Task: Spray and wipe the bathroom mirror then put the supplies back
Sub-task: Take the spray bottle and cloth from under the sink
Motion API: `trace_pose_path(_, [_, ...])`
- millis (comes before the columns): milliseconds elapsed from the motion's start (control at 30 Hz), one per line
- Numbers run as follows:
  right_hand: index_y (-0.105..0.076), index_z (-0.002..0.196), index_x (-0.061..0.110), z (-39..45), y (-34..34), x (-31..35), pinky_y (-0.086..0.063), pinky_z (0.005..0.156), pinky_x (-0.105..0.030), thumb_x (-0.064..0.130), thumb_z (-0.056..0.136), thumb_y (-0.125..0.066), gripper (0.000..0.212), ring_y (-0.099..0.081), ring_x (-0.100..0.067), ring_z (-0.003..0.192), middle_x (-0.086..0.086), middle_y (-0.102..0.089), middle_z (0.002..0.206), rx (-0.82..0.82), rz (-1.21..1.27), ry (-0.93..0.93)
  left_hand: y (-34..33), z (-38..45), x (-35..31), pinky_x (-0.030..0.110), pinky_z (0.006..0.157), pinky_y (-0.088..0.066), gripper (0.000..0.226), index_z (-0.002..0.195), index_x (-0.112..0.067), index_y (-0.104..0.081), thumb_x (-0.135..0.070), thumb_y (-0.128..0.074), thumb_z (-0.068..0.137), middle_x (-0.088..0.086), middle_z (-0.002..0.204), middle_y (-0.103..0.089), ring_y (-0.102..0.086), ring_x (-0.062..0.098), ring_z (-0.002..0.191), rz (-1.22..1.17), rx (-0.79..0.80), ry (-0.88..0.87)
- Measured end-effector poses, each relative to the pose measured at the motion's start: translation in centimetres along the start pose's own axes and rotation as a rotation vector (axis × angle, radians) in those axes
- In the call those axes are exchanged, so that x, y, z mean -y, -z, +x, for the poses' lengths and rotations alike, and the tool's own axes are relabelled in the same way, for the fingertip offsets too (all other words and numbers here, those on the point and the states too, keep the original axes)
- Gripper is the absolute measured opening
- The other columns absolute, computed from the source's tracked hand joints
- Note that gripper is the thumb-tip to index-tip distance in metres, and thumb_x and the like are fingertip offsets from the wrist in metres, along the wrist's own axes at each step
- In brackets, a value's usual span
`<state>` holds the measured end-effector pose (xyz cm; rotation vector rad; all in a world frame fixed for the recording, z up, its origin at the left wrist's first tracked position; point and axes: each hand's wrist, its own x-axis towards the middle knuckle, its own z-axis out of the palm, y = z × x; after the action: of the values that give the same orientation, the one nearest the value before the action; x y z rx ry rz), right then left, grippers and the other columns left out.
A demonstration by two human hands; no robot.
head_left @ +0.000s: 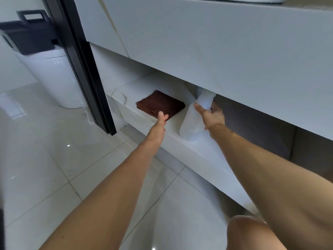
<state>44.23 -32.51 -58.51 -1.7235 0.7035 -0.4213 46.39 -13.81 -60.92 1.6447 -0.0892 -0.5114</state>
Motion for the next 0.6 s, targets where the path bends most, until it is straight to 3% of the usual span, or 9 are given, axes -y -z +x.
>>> trace_pose_path(100, [-0.043, 0.146, 0.028, -0.6, -0.4, 0.4, -0.055, 0.09, -0.05, 0.05, 0.084, -0.073, 0.073, -0.051, -0.029, 0.125, 0.0, -0.051, 0.138, 0.012, 0.116, -0.146, 1.0, -0.3, 0.0, 0.053, 0.123, -0.02, 0.062, 0.152, -0.034, -0.039, -0.061, -0.012, 0.103, -0.001, 0.161, -0.034, -0.034, 0.023, 0.147, -0.007, -0.014, 0.001])
trace_pose_path(167, [-0.04, 0.145, 0.026, -1.2, -0.9, 0.4, -0.055, 0.09, -0.055, 0.049, 0.085, -0.073, 0.072, -0.051, -0.029, 0.122, -0.002, -0.049, 0.134, 0.042, 0.173, -0.226, 1.7, -0.6, 0.0, 0.053, 0.123, -0.02, 0.062, 0.152, -0.034, -0.039, -0.061, -0.012, 0.103, -0.001, 0.161, -0.035, -0.034, 0.023, 0.147, -0.001, -0.028, -0.003])
trace_pose_path(267, [-0.042, 0.127, 0.028, -2.1, -2.2, 0.3, -0.054, 0.085, -0.056, 0.046, 0.087, -0.072, 0.053, -0.053, -0.028, 0.112, -0.004, -0.052, 0.125, 0.122, 0.237, -0.312, 3.0, -1.1, -0.2, 0.052, 0.123, -0.02, 0.063, 0.152, -0.034, -0.039, -0.061, -0.01, 0.103, -0.001, 0.161, -0.035, -0.036, 0.023, 0.146, 0.004, -0.056, -0.005])
trace_pose_path(600, [-0.047, 0.127, 0.029, -6.1, -9.6, 1.4, -0.056, 0.08, -0.055, 0.05, 0.087, -0.07, 0.051, -0.055, -0.031, 0.118, -0.006, -0.056, 0.124, 0.433, 0.175, -0.318, 10.0, -4.3, 0.5, 0.051, 0.123, -0.019, 0.068, 0.153, -0.026, -0.039, -0.061, -0.009, 0.103, 0.003, 0.16, -0.037, -0.038, 0.026, 0.145, -0.041, -0.184, 0.025])
